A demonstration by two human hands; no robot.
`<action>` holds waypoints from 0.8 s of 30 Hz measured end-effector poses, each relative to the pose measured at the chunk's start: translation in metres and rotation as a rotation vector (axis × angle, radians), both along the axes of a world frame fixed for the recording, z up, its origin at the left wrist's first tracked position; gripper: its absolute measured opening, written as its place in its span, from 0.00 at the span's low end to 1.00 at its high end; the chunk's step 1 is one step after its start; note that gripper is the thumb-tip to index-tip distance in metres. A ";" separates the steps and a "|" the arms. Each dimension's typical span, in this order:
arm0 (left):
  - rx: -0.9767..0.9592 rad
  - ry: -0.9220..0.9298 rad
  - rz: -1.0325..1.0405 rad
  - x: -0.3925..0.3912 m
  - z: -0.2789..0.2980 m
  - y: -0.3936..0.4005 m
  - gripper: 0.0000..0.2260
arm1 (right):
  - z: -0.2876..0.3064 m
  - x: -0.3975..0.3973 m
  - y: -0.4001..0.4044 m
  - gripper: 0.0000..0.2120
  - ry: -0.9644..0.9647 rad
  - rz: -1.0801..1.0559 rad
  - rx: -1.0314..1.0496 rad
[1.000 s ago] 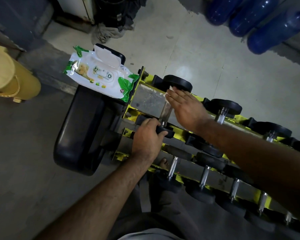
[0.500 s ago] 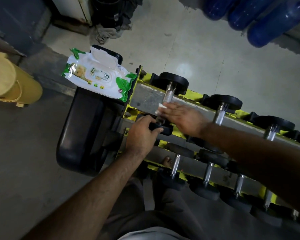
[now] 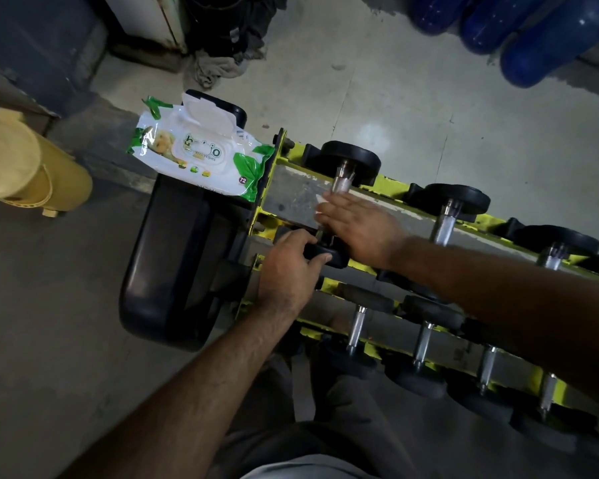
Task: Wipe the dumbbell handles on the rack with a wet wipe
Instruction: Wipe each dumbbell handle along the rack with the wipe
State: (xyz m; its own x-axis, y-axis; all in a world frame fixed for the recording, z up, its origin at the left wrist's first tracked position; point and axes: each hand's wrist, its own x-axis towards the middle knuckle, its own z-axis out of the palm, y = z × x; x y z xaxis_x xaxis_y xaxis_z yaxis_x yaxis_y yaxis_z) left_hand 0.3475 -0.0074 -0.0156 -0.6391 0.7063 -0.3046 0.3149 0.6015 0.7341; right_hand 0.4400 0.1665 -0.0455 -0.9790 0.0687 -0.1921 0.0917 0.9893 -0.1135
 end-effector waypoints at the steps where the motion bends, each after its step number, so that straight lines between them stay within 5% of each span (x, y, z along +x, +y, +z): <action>1: -0.001 0.003 -0.004 0.001 0.001 0.000 0.12 | 0.002 -0.002 0.006 0.30 0.010 -0.015 0.017; 4: -0.001 0.007 0.000 0.004 0.001 0.001 0.12 | 0.007 -0.011 0.013 0.31 -0.003 -0.155 0.100; 8: -0.001 0.011 0.003 0.005 0.002 0.001 0.12 | 0.009 -0.004 0.010 0.31 -0.029 0.015 0.035; 12: 0.003 0.012 -0.002 0.007 0.002 0.002 0.11 | 0.013 -0.009 0.021 0.29 -0.012 -0.161 0.009; 16: 0.010 0.009 -0.005 0.006 0.001 0.001 0.12 | 0.007 -0.003 0.006 0.27 -0.043 0.038 -0.080; 20: 0.027 -0.004 0.001 0.005 -0.001 0.000 0.11 | 0.009 -0.004 0.020 0.23 0.051 -0.129 -0.028; 24: 0.044 -0.006 -0.007 0.001 -0.005 -0.001 0.13 | 0.001 -0.001 -0.004 0.24 -0.045 0.208 -0.097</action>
